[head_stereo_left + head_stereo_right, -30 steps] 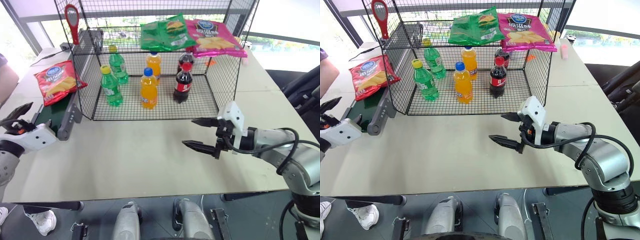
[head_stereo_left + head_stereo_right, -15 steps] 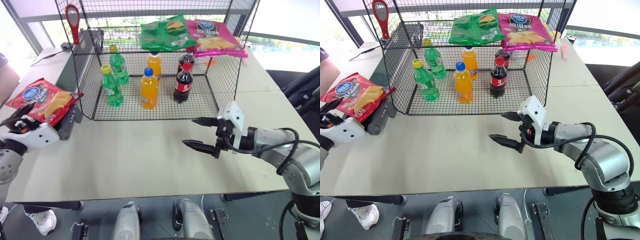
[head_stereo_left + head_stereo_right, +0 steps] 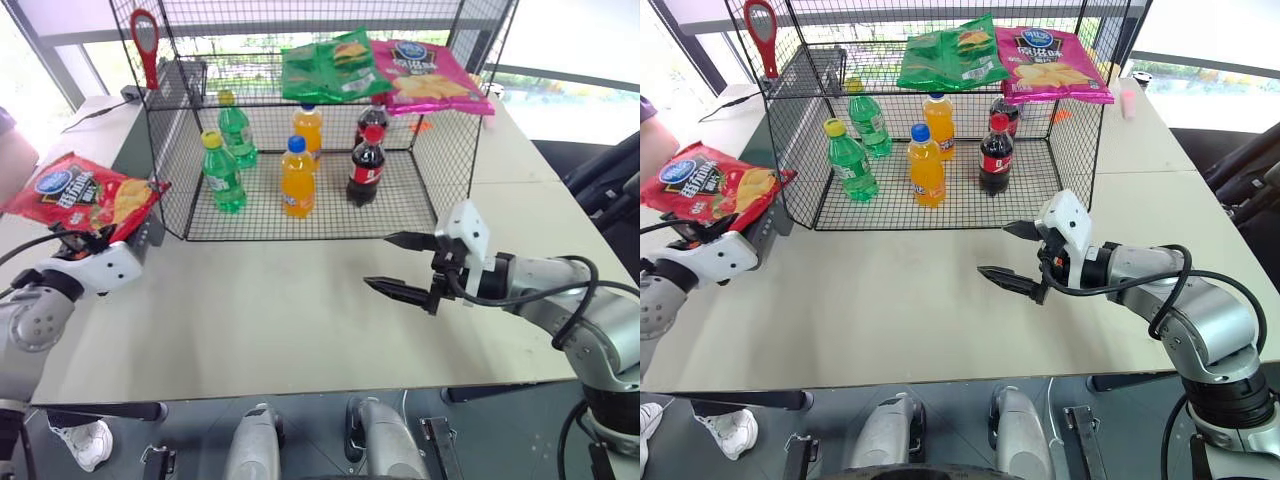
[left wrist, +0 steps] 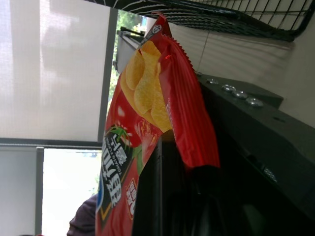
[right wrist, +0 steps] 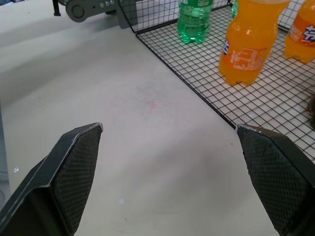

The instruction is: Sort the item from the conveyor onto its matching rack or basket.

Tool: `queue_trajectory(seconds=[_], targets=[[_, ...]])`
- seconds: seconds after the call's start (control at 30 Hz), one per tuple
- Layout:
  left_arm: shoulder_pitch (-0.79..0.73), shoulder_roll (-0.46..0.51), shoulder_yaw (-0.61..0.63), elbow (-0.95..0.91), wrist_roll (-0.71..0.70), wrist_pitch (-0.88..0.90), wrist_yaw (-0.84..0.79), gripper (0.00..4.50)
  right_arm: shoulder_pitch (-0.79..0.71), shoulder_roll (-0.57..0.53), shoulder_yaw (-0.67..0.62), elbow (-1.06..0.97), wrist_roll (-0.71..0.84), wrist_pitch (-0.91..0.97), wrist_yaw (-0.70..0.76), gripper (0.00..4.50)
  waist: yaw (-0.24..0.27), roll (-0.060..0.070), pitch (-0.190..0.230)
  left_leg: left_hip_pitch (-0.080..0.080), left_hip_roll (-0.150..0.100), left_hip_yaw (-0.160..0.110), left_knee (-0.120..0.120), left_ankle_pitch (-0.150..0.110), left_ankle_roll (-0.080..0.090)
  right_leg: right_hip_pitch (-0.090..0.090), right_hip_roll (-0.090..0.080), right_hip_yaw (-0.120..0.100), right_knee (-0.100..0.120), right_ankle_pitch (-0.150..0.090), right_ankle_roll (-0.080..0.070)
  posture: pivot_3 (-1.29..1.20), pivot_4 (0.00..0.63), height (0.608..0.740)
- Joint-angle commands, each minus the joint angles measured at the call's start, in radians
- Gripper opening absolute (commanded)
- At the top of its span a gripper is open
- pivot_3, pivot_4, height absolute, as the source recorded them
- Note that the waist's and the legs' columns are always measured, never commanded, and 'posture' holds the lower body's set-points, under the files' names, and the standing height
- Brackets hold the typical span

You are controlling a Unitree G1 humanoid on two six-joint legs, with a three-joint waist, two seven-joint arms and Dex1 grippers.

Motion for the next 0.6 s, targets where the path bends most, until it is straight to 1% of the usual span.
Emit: queue_trajectory(seconds=[0.03,0.13,0.23,0.3,0.47,0.6], targets=[[-0.048,0.000,0.000,0.040,0.020,0.021,0.045,0.06,-0.008,0.004,-0.014,-0.038,0.002,-0.016,-0.007,4.50,0.000,0.000,0.000,0.000,0.000,0.000,0.000,0.000,0.000,0.000,0.000,0.000,0.000,0.000,0.000,0.00,0.150,0.740],[-0.066,0.003,0.002,0.054,0.048,-0.009,0.116,0.06,-0.008,0.003,-0.013,-0.033,0.000,-0.020,-0.007,4.50,0.000,0.000,0.000,0.000,0.000,0.000,0.000,0.000,0.000,0.000,0.000,0.000,0.000,0.002,0.003,0.00,0.150,0.740],[-0.017,0.020,0.093,-0.053,0.130,-0.071,0.281,0.06,-0.003,0.001,-0.017,-0.025,-0.003,-0.025,-0.004,4.50,0.000,-0.001,0.000,0.000,0.000,0.000,0.000,0.000,0.000,0.000,0.000,0.000,0.000,0.002,0.003,0.00,0.150,0.740],[0.038,0.018,0.167,-0.140,0.162,-0.082,0.337,0.06,-0.002,-0.002,-0.019,-0.016,-0.004,-0.030,0.001,4.50,0.000,-0.003,0.000,-0.001,0.000,0.000,0.000,0.000,0.000,0.000,0.000,0.000,0.000,0.002,0.003,0.00,0.150,0.740],[0.214,-0.037,0.362,-0.385,0.210,-0.086,0.341,0.06,-0.028,0.005,0.003,0.058,-0.029,-0.064,0.037,4.50,0.000,-0.003,0.000,0.000,0.000,0.000,0.000,0.000,0.000,0.000,-0.001,0.000,-0.001,0.000,0.000,0.00,0.150,0.740],[0.252,-0.073,0.433,-0.487,0.217,-0.037,0.289,0.06,-0.059,0.013,0.023,0.114,-0.046,-0.089,0.074,4.50,0.003,-0.003,0.000,0.001,0.000,0.000,0.000,0.000,0.000,0.001,-0.001,0.000,0.000,0.000,-0.001,0.00,0.150,0.740]])
